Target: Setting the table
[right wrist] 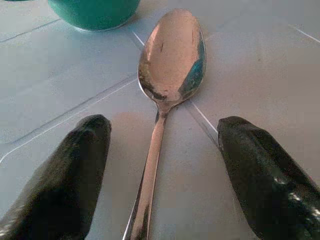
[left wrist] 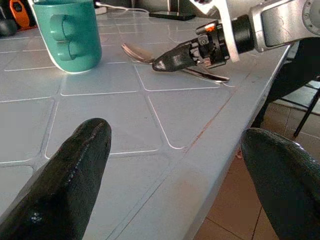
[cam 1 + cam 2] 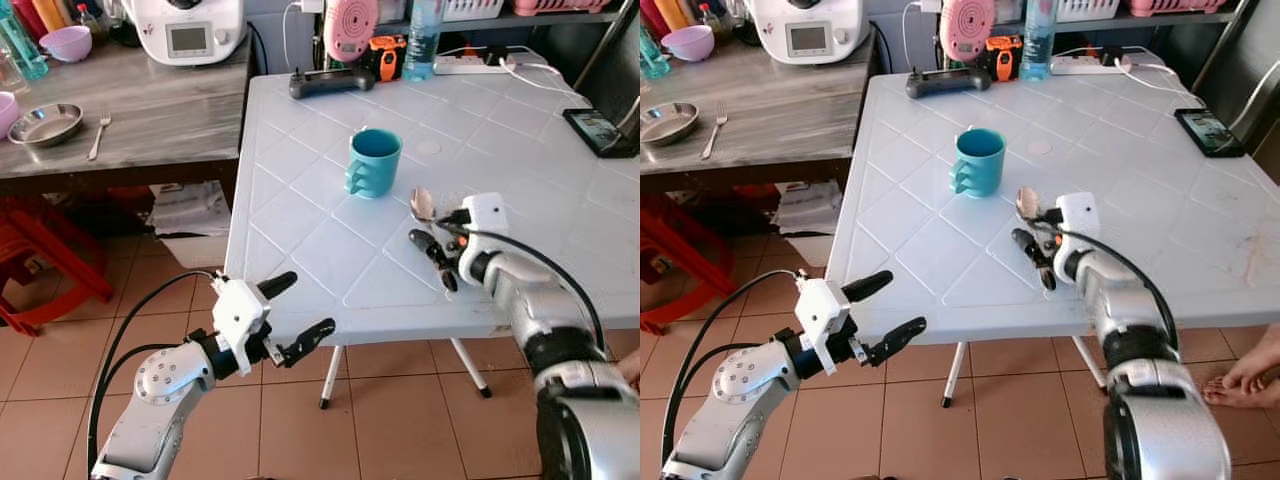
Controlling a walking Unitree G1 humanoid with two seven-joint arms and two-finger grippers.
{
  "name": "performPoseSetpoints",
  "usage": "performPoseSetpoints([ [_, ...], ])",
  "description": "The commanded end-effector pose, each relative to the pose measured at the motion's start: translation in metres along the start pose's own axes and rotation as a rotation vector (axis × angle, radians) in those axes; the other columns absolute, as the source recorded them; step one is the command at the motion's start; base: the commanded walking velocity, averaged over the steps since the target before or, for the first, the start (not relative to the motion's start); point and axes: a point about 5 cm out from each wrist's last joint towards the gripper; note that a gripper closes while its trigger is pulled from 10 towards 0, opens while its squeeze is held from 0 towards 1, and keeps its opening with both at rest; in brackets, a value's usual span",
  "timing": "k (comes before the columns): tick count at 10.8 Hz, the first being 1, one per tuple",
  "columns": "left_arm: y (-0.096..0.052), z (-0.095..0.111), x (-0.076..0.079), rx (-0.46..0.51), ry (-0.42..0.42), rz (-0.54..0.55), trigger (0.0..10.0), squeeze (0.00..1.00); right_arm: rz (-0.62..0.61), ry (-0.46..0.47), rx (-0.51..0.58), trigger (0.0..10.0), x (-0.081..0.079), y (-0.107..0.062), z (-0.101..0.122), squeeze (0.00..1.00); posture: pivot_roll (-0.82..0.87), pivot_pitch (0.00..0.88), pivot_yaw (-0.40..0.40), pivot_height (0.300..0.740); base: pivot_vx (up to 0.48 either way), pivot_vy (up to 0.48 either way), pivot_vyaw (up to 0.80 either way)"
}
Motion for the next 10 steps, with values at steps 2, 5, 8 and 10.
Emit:
performPoseSetpoints([
  [2,-0.002,-0.003,0.000,-0.011,-0.003,0.002,10.0,0.00,0.042,0.005,-0.090,0.0,-0.013,0.007,-0.011,0.00,0.09,0.116,0.065,0.740,0.000,0.000,0.00],
  [5,-0.002,-0.003,0.001,-0.011,-0.009,0.005,10.0,0.00,0.068,-0.021,-0.176,0.0,-0.014,0.007,-0.022,0.00,0.09,0.111,0.059,0.740,0.000,0.000,0.00],
  [8,-0.001,-0.002,0.002,0.007,-0.022,-0.023,10.0,0.00,0.099,-0.054,-0.246,0.0,-0.012,0.003,-0.035,0.00,0.09,0.111,0.062,0.740,0.000,0.000,0.00],
  [10,-0.001,-0.001,0.002,0.010,-0.030,-0.024,10.0,0.00,0.098,-0.024,-0.251,0.0,-0.012,0.002,-0.039,0.00,0.08,0.109,0.063,0.740,0.000,0.000,0.00],
])
Point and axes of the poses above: a point about 5 cm out from each wrist's last joint towards the gripper, its own y axis pointing out of the wrist towards the gripper, its own z axis along the axis of the wrist's last joint, x = y × z, and after that the axes turned 6 degrees about y, right-handed
